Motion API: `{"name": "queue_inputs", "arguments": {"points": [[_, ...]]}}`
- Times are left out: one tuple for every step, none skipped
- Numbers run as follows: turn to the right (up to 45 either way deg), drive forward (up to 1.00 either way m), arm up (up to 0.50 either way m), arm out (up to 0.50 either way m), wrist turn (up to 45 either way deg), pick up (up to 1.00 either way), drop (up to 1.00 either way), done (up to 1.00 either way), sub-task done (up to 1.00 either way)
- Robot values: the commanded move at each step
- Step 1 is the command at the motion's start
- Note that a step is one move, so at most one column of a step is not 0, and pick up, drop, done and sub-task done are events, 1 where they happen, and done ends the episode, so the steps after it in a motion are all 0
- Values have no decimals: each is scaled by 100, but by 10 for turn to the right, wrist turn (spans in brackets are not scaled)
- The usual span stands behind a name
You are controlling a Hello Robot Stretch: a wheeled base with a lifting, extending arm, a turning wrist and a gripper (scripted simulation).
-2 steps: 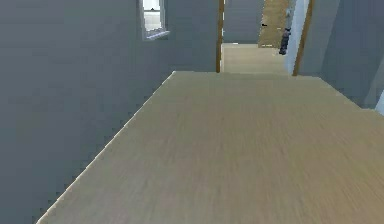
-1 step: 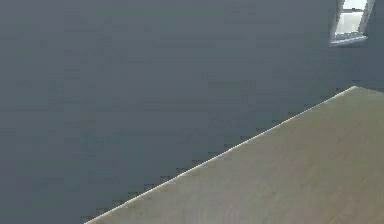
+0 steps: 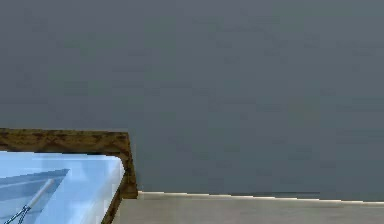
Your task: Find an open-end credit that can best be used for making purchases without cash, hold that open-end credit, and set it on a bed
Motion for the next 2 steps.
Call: {"name": "queue_inputs", "arguments": {"points": [[0, 40, 0, 0, 0, 0, 0, 0, 0], [30, 0, 0, 0, 0, 0, 0, 0, 0]]}}
